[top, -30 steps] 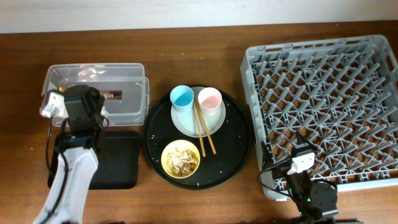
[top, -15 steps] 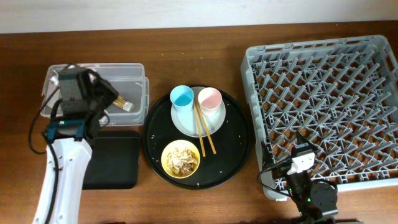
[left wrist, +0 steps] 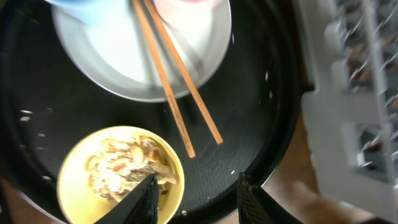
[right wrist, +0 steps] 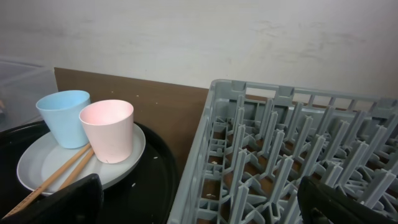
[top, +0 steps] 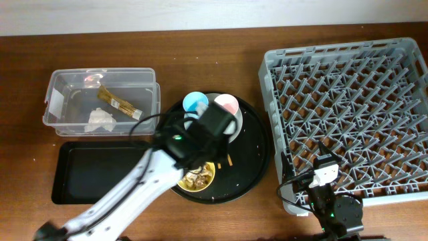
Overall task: Sort waste into correct bins and load items into the dishwasher rack
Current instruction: 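Grasp the yellow bowl rim with the left gripper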
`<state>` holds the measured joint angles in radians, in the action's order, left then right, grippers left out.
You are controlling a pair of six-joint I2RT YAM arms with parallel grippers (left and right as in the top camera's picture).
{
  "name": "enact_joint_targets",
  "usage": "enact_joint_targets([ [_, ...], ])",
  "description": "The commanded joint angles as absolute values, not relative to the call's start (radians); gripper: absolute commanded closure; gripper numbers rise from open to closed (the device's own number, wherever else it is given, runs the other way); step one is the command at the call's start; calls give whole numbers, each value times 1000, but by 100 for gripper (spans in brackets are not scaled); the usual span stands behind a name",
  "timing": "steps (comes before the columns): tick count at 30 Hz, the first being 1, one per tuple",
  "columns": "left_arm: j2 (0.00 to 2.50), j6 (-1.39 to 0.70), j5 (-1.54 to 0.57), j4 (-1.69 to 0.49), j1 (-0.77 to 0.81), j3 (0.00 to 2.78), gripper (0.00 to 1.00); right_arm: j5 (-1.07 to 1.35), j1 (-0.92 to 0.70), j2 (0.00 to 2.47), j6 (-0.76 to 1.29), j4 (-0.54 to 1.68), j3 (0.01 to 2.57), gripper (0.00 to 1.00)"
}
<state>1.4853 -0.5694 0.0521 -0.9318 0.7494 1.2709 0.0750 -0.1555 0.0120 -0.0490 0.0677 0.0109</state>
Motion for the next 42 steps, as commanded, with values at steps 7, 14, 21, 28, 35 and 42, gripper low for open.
enact_joint_targets([
  [7,1707,-583,57,-1035,871,1276,60,70,-149,6,-39,72,6,2],
  [14,1709,-617,113,-1026,871,1203,60,70,-149,6,-39,72,6,2],
  [21,1711,-617,109,-925,877,1148,59,70,-149,6,-40,72,6,2],
  [28,1759,-617,180,-889,877,1145,60,70,-149,6,-39,72,6,2],
  [35,1760,-617,181,-863,877,1140,60,70,-149,6,-40,72,6,2],
  [42,1760,-617,177,-819,876,1097,79,70,-149,6,-39,72,6,2],
])
